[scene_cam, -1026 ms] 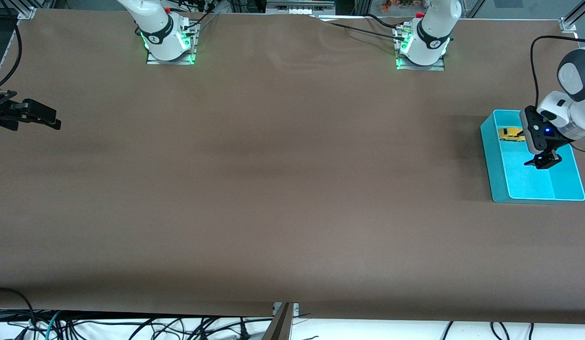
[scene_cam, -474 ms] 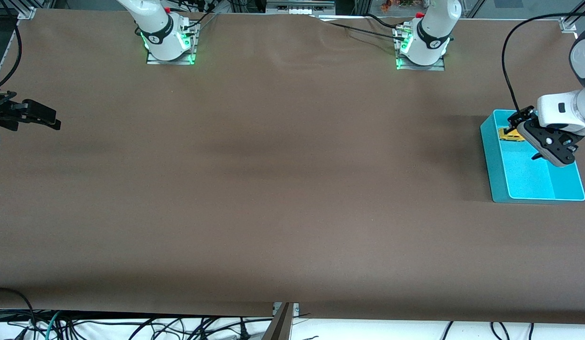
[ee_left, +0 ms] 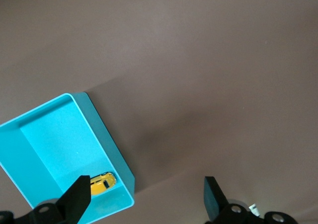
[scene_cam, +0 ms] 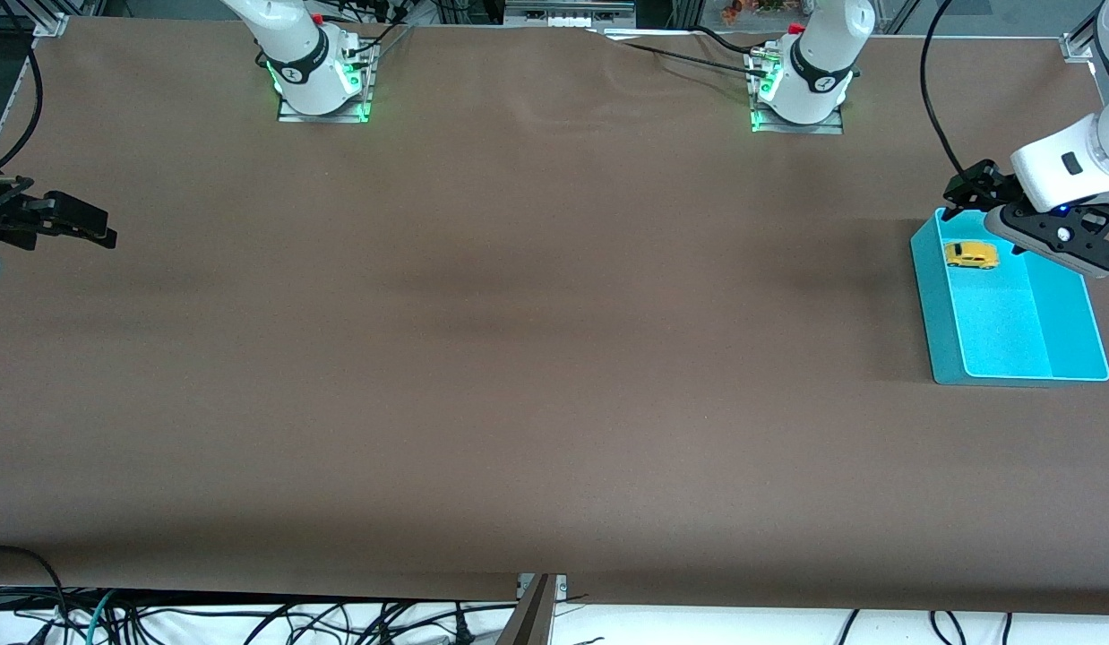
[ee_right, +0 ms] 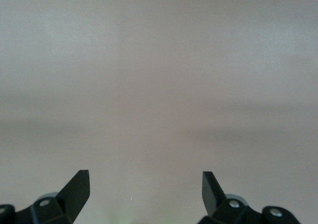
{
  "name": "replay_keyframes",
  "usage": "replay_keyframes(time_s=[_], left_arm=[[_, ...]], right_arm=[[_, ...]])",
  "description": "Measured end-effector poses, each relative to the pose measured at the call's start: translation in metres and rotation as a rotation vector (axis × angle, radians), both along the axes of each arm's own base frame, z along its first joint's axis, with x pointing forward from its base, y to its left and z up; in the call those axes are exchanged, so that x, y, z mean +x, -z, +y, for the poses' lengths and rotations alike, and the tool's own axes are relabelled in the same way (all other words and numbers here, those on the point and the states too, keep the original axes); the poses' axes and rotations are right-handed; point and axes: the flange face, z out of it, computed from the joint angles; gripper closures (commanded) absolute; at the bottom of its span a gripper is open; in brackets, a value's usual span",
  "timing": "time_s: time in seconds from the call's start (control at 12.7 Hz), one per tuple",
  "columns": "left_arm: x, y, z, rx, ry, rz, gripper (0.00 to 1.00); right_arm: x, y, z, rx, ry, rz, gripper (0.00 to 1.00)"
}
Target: Wind and store yellow beetle car
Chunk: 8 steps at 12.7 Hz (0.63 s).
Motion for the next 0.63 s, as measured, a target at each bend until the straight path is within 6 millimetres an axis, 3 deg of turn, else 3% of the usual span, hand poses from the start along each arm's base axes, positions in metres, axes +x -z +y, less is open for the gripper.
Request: replay_keyframes(time_s=[0.63], left_arm=[[-0.003, -0.027, -0.069, 0.034, -0.280, -0.044, 0.00]], right_arm=[[0.000, 0.000, -0.001, 0.000, 0.001, 0.000, 0.00]])
